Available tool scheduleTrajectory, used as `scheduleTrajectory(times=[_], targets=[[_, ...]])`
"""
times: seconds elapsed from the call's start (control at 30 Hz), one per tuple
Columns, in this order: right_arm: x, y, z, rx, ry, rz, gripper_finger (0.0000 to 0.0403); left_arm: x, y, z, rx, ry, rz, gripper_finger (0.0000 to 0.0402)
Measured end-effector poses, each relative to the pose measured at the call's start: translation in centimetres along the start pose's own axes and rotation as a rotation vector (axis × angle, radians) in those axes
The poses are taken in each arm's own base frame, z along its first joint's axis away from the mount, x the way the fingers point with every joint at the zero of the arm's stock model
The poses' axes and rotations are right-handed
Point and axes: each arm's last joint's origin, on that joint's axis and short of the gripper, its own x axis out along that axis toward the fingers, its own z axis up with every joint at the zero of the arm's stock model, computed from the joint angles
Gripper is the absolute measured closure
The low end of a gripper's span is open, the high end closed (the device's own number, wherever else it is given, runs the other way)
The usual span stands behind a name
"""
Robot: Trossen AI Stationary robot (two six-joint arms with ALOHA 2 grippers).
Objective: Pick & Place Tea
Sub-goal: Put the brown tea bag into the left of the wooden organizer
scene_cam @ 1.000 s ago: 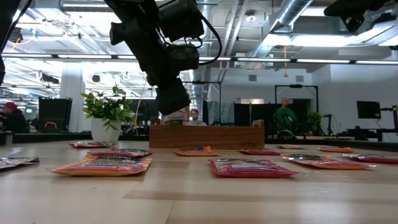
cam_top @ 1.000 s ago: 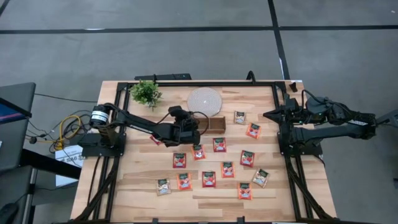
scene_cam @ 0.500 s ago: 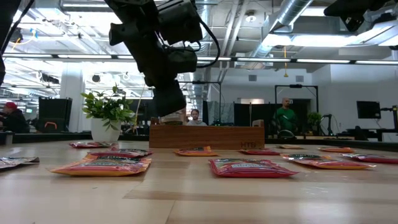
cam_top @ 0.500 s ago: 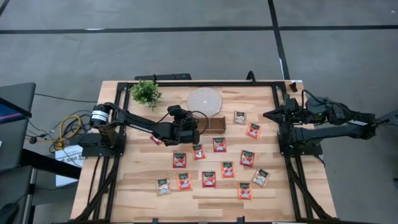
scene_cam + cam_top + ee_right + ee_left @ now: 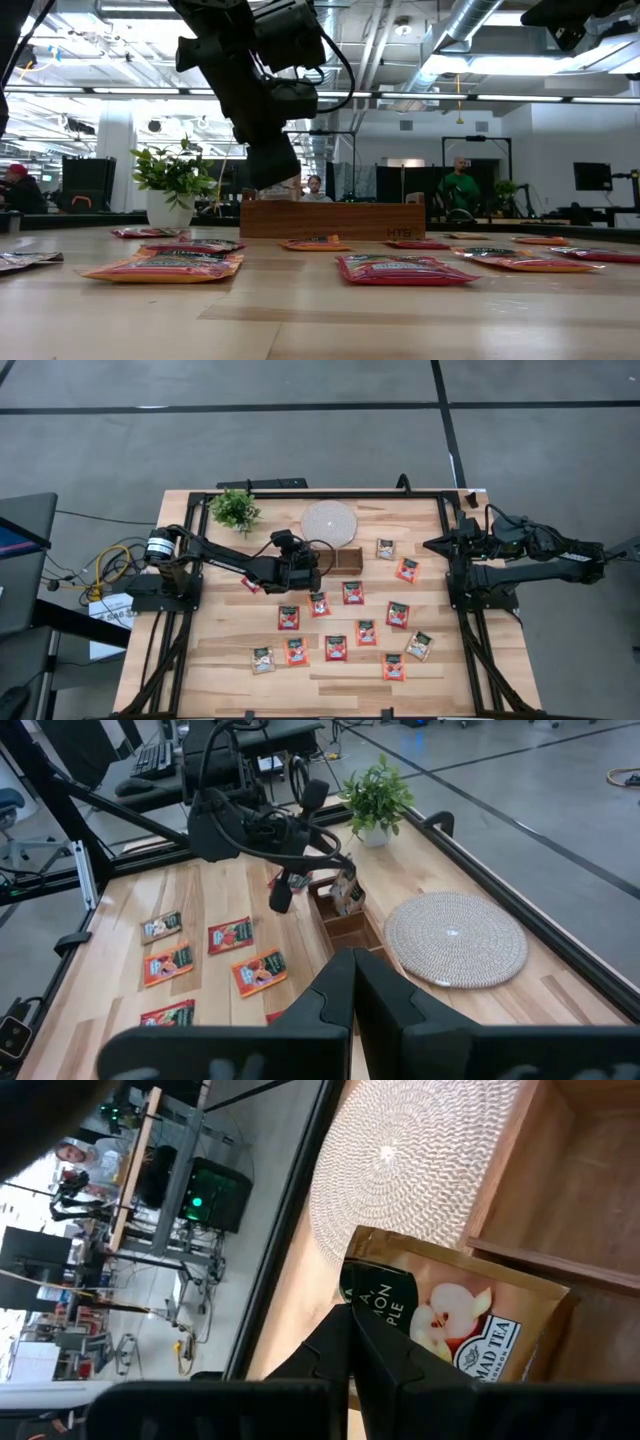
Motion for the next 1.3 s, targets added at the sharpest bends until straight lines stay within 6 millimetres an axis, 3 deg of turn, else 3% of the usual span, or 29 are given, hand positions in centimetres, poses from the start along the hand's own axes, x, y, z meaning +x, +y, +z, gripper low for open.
scheduleTrajectory(times=[0.97,1.3], targets=[[0.00,0.00,0.00,-0.001,0.000,0.001,0.0403,0.00,0.00,0.01,-0.005,-0.001,-0.001,0.0401],[0.01,0.01,0.00,-0.001,0.001,0.002,0.0403,0.00,0.00,0.01,0.030,-0.001,-0.001,0.0329]])
